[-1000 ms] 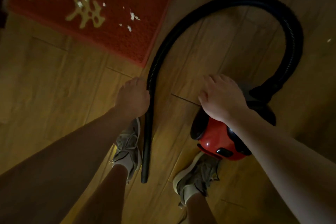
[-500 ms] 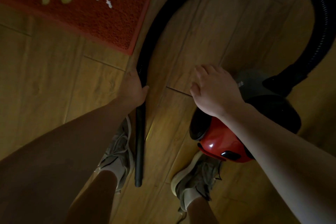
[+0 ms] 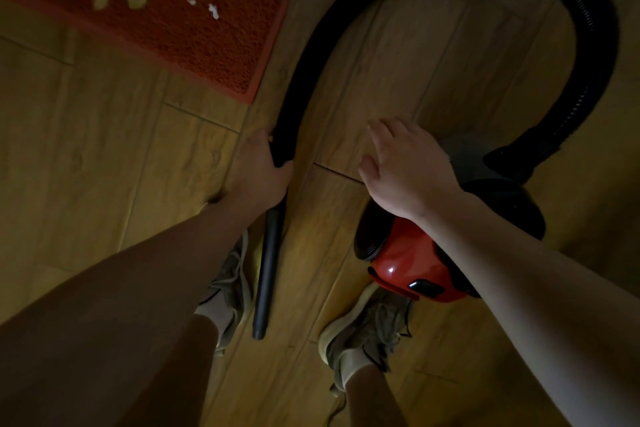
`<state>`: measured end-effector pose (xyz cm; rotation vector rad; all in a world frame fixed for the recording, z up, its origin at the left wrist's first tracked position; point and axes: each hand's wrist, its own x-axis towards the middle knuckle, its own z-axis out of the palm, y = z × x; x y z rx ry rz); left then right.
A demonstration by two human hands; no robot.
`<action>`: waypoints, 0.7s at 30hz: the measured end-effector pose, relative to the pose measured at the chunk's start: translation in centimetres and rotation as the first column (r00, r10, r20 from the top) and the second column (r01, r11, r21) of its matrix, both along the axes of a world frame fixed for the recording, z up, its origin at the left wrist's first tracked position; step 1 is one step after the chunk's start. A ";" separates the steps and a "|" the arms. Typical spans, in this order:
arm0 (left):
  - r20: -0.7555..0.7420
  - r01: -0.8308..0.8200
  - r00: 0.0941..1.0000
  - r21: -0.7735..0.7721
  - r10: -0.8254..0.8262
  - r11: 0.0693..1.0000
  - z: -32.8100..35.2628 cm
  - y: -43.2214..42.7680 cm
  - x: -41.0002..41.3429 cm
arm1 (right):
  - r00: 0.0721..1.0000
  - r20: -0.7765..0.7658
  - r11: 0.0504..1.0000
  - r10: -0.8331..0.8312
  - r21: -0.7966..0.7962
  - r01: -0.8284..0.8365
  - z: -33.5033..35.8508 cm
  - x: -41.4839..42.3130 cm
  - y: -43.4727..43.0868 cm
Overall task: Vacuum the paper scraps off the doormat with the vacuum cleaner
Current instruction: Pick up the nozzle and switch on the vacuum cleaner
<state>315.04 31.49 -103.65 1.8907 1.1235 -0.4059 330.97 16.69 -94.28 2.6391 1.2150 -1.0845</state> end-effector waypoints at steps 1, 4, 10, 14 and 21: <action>0.016 -0.009 1.000 -0.015 0.009 1.000 0.8 -0.2 0.3 | 1.000 -0.001 1.000 0.006 0.012 -0.006 0.5 0.2 0.3; 0.092 -0.032 0.995 -0.057 0.037 0.998 3.5 -0.6 1.5 | 0.999 0.005 0.998 0.041 0.055 -0.041 2.2 1.1 1.1; 0.241 -0.039 0.968 -0.120 0.068 0.992 8.5 -1.4 3.8 | 0.995 0.047 0.981 0.087 0.168 -0.094 5.5 3.1 3.0; 0.255 -0.065 0.961 -0.153 0.103 0.986 10.8 -0.9 4.7 | 0.988 0.096 0.967 0.121 0.214 -0.139 7.6 4.3 3.5; 0.329 0.012 0.944 -0.155 0.040 0.988 14.2 -1.5 6.7 | 0.941 0.149 0.937 0.305 0.128 -0.324 10.8 6.6 4.0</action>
